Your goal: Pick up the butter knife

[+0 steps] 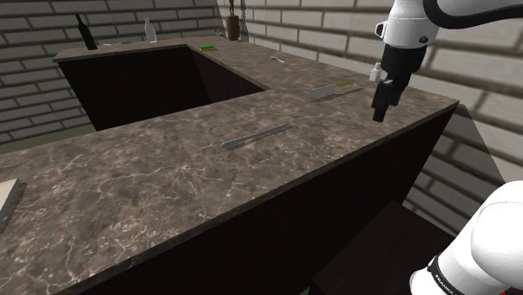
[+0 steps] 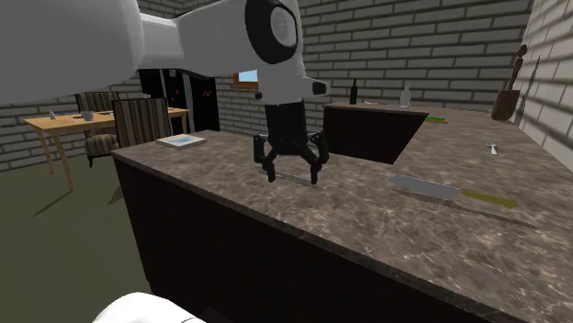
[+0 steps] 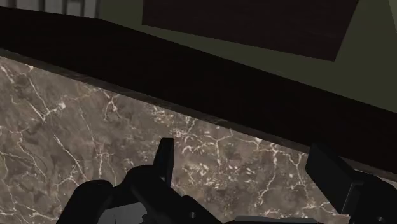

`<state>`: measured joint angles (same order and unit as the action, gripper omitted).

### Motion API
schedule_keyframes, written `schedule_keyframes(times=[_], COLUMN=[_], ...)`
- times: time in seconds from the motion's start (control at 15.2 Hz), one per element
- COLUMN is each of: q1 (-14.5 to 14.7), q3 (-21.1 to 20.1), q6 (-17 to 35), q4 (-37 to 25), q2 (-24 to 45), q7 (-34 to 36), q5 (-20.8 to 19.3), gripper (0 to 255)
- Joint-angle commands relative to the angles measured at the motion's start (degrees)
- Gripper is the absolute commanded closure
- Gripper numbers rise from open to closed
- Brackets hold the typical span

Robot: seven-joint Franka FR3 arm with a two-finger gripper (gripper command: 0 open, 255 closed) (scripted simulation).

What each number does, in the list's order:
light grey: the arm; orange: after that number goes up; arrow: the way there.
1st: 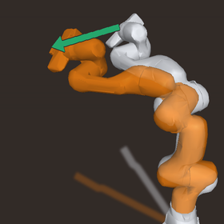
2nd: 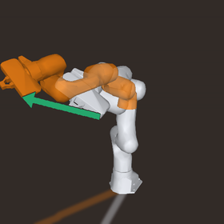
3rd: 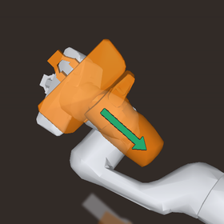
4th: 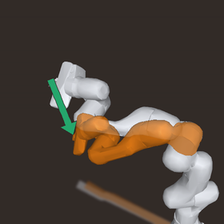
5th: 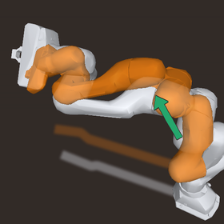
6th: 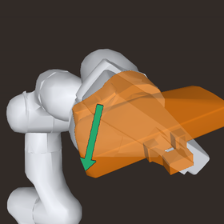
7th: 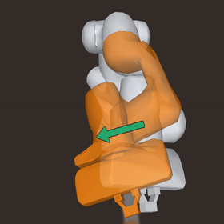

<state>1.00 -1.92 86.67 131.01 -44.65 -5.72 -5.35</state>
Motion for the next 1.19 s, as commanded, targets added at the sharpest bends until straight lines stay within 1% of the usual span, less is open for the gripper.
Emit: schedule_keyframes(times=[0.0,0.33,0.59,0.86,1.12], q1=[0.00,3.27,5.85,8.20,10.25], q3=[0.00,3.13,4.89,5.90,6.13], q6=[0.00,6.55,10.57,13.43,15.15], q4=[0.00,-4.23,-8.85,-14.37,-20.62], q2=[0.00,9.98,18.15,26.23,34.09], q7=[0.00,-10.59,-19.02,-27.40,-35.57], q5=[0.00,-0.69,-0.19,1.09,2.84], gripper=[0,0,0,0,0])
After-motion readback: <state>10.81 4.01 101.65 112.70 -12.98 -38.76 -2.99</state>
